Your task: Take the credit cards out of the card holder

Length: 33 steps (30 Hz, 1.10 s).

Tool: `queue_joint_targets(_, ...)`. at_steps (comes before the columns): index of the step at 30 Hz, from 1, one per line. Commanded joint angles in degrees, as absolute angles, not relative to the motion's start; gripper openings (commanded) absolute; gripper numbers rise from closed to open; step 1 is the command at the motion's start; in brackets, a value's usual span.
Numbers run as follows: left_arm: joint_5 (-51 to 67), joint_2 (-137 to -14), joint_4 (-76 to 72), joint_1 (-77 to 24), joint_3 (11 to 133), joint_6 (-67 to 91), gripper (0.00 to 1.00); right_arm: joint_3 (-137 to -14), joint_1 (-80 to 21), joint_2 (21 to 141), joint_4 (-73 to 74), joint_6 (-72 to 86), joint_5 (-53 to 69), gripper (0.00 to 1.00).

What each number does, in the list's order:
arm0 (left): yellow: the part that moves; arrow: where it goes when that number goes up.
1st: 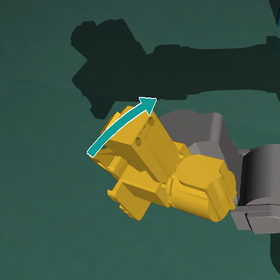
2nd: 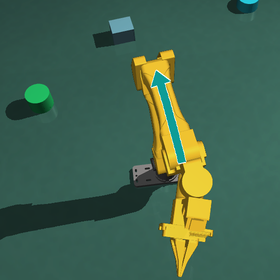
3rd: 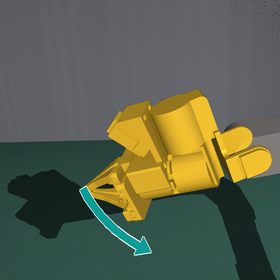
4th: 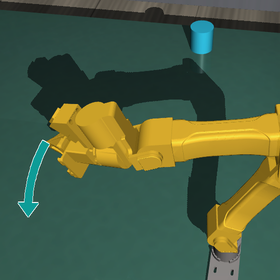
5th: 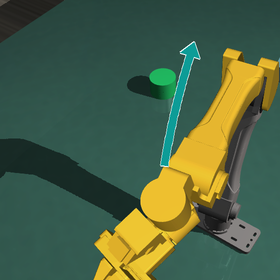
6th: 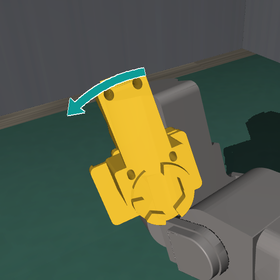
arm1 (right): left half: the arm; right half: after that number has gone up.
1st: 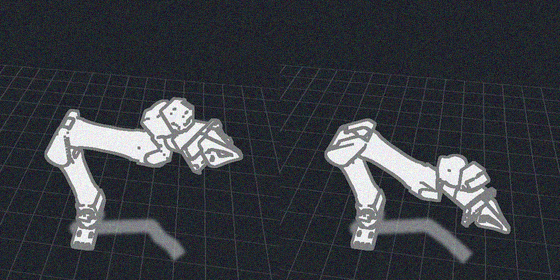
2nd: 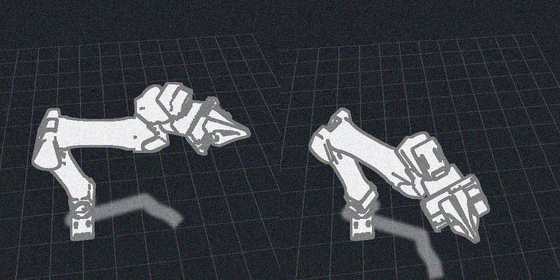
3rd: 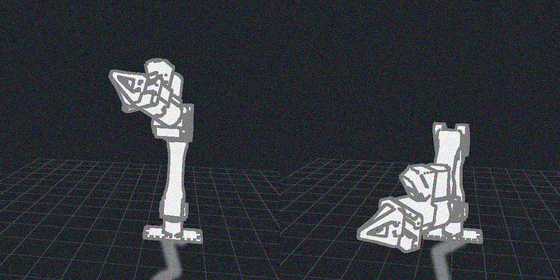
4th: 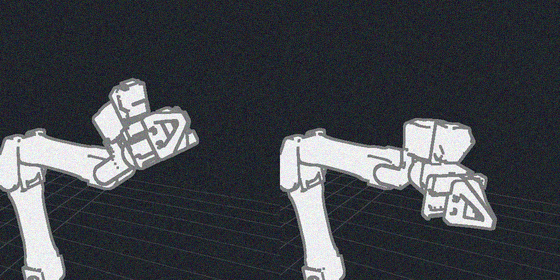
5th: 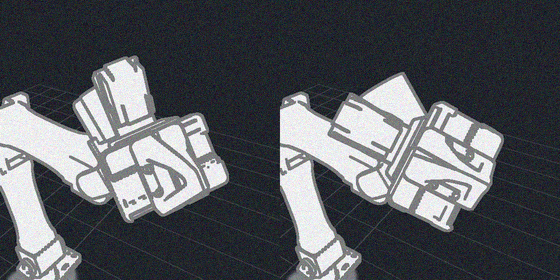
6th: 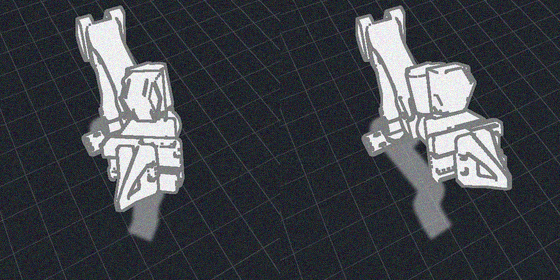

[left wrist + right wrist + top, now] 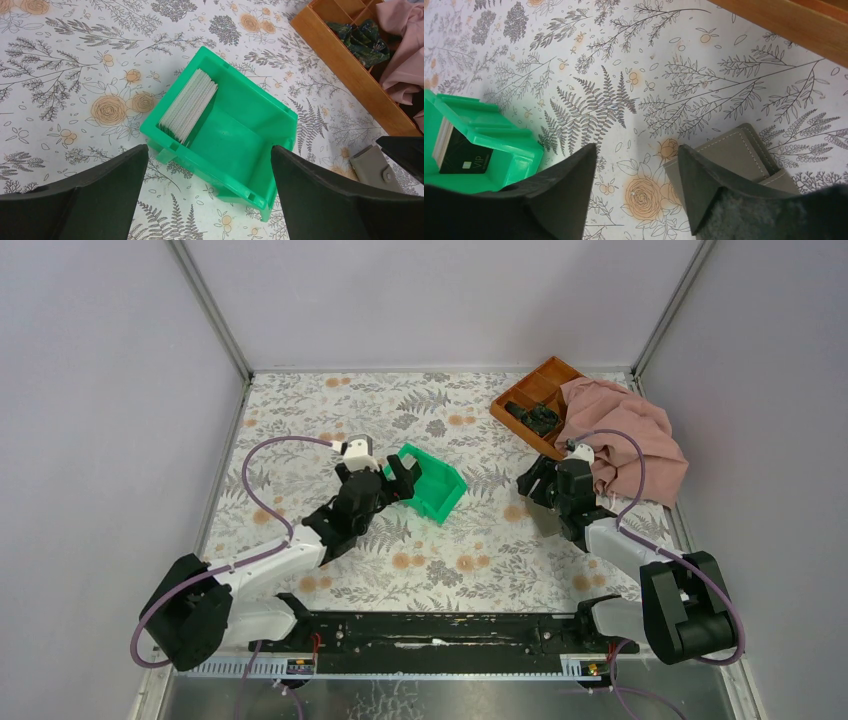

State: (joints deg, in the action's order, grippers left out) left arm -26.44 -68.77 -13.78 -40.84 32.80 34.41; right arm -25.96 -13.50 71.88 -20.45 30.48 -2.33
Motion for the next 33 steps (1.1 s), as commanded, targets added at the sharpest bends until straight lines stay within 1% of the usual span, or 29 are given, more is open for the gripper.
queue_joint_targets(1, -28.0, -66.9, -16.8, -41.1, 31.5, 34.1, 1.0, -26.6, -13.4, 71.7, -22.0, 30.1, -2.9, 0.73)
queue_joint_targets(3, -28.0, -66.5, -17.4, -41.2, 31.0, 33.8, 1.0, -26.6, -13.4, 71.5, -22.0, 30.1, -3.0, 0.77)
queue_joint_targets(7, -28.1, -66.4, -17.7, -41.1, 30.8, 33.5, 1.0, -26.7, -13.4, 71.5, -21.8, 30.1, -3.3, 0.77)
queue_joint_targets(9, -28.2, -66.3, -17.7, -41.1, 30.7, 33.5, 1.0, -26.8, -13.4, 71.5, -21.5, 30.1, -3.6, 0.75)
queue_joint_targets(10, -28.3, -66.3, -17.7, -41.1, 30.7, 33.5, 1.0, -26.8, -13.4, 71.3, -21.3, 30.2, -3.7, 0.69)
queue_joint_targets(11, -28.3, -66.3, -17.7, -41.1, 30.7, 33.5, 1.0, -26.8, -13.4, 71.1, -21.0, 30.2, -4.0, 0.6)
queue_joint_targets(12, -28.3, -66.2, -17.7, -41.1, 30.6, 33.4, 1.0, -26.7, -13.4, 70.8, -20.7, 30.1, -4.3, 0.47)
queue_joint_targets(13, -28.3, -66.1, -17.6, -41.2, 30.5, 33.3, 1.0, -26.7, -13.4, 70.3, -20.3, 30.1, -5.2, 0.3)
queue_joint_targets(14, -28.2, -66.0, -17.6, -41.1, 30.5, 33.1, 0.96, -26.5, -13.4, 69.7, -19.7, 30.1, -6.2, 0.12)
queue_joint_targets(15, -27.8, -65.9, -17.8, -41.1, 30.4, 32.8, 0.88, -26.4, -13.4, 69.0, -19.2, 30.1, -7.2, 0.01)
queue_joint_targets(16, -27.1, -65.6, -18.5, -41.1, 30.1, 32.4, 0.8, -26.3, -13.4, 68.3, -18.8, 30.1, -8.1, 0.0)
queue_joint_targets(18, -24.7, -65.3, -20.4, -41.1, 29.1, 30.8, 0.55, -25.8, -13.4, 66.8, -18.8, 29.5, -8.8, 0.0)
queue_joint_targets(19, -23.9, -65.3, -20.9, -41.1, 28.7, 30.7, 0.41, -25.6, -13.4, 66.5, -19.3, 29.0, -8.4, 0.01)
queue_joint_targets(20, -23.2, -65.4, -21.1, -41.1, 28.8, 30.5, 0.3, -25.4, -13.5, 66.3, -20.0, 28.6, -7.5, 0.08)
queue_joint_targets(22, -23.0, -66.3, -20.1, -41.1, 29.8, 30.3, 0.14, -24.9, -13.9, 66.2, -22.0, 27.5, -5.5, 0.27)
queue_joint_targets(24, -22.9, -67.8, -18.7, -41.1, 30.9, 30.3, 0.1, -25.1, -15.0, 66.7, -22.8, 26.3, -4.6, 0.43)
queue_joint_targets(25, -23.1, -68.3, -18.2, -41.2, 31.3, 30.3, 0.1, -25.4, -15.4, 67.0, -22.8, 25.8, -4.3, 0.52)
queue_joint_targets(26, -23.2, -68.9, -17.9, -41.1, 31.6, 30.4, 0.1, -25.7, -15.7, 67.3, -22.7, 25.6, -4.2, 0.57)
queue_joint_targets(27, -23.1, -69.2, -17.8, -41.1, 31.7, 30.4, 0.14, -25.9, -15.8, 67.7, -22.6, 25.3, -4.3, 0.62)
queue_joint_targets(28, -23.0, -69.5, -17.8, -41.1, 31.8, 30.5, 0.25, -26.2, -16.0, 67.9, -22.3, 25.1, -4.3, 0.64)
queue_joint_targets(29, -23.0, -69.7, -17.8, -41.2, 31.8, 30.5, 0.39, -26.4, -16.2, 68.1, -22.1, 24.9, -4.5, 0.64)
queue_joint_targets(30, -23.0, -69.7, -17.8, -41.1, 31.7, 30.6, 0.51, -26.6, -16.5, 68.3, -21.9, 24.7, -4.6, 0.64)
queue_joint_targets(31, -23.1, -69.6, -17.9, -41.1, 31.7, 30.6, 0.6, -26.8, -16.8, 68.5, -21.7, 24.4, -4.7, 0.61)
queue_joint_targets(32, -23.2, -69.6, -17.8, -41.1, 31.7, 30.6, 0.66, -27.1, -17.1, 68.6, -21.3, 24.2, -5.3, 0.55)
queue_joint_targets(33, -23.2, -69.6, -17.9, -41.1, 31.7, 30.5, 0.69, -27.3, -17.5, 68.7, -20.7, 24.1, -6.0, 0.47)
